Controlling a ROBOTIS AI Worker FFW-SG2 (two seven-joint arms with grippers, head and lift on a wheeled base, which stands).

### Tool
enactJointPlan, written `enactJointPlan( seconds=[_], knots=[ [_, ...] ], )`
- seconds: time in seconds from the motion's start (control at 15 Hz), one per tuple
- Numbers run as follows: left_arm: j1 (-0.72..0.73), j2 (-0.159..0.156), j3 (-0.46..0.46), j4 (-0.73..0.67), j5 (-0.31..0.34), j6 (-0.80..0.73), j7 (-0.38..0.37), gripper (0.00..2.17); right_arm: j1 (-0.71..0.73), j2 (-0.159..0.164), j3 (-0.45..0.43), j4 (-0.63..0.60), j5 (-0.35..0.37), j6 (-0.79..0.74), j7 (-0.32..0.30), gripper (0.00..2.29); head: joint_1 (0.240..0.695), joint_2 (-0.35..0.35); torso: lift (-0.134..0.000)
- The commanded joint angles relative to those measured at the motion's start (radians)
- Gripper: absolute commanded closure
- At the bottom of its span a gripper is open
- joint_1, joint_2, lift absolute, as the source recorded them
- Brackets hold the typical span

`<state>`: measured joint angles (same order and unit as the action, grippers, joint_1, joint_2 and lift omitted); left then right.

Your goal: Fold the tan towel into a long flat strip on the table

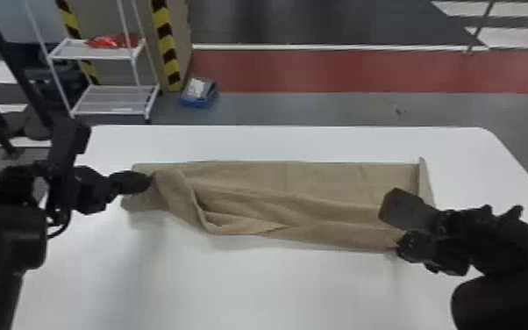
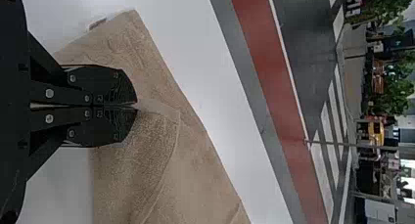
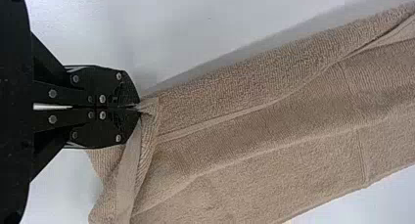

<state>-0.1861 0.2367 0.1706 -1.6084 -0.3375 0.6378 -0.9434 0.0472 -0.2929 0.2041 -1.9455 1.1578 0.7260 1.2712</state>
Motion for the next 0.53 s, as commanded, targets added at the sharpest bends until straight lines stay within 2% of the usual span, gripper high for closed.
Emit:
enactJointPlan(
  seconds=[0.0, 0.07, 0.13, 0.27, 0.47],
  knots=[
    [0.056, 0.013, 0.053, -0.013, 0.008, -0.068, 0.009, 1.3, -0.004, 0.009, 0.032, -0.007, 0.003, 0.059, -0.003, 1.41, 0.695, 0.032, -0.123],
    [0.082, 0.016, 0.086, -0.03, 0.009, -0.077, 0.008, 1.03, -0.004, 0.009, 0.032, -0.007, 0.007, 0.071, -0.004, 1.41, 0.695, 0.05, -0.123],
    [0.114, 0.019, 0.112, -0.042, 0.014, -0.12, 0.008, 0.98, -0.004, 0.008, 0.031, -0.006, 0.011, 0.083, -0.016, 1.41, 0.695, 0.078, -0.123],
    [0.158, 0.029, 0.173, -0.058, 0.038, -0.175, 0.011, 0.98, -0.009, 0.004, 0.021, 0.002, 0.017, 0.096, -0.027, 1.41, 0.695, 0.1, -0.123],
    [0.185, 0.046, 0.217, -0.061, 0.06, -0.178, 0.015, 0.98, -0.003, 0.003, 0.018, 0.004, 0.016, 0.102, -0.026, 1.41, 0.695, 0.129, -0.123]
  ],
)
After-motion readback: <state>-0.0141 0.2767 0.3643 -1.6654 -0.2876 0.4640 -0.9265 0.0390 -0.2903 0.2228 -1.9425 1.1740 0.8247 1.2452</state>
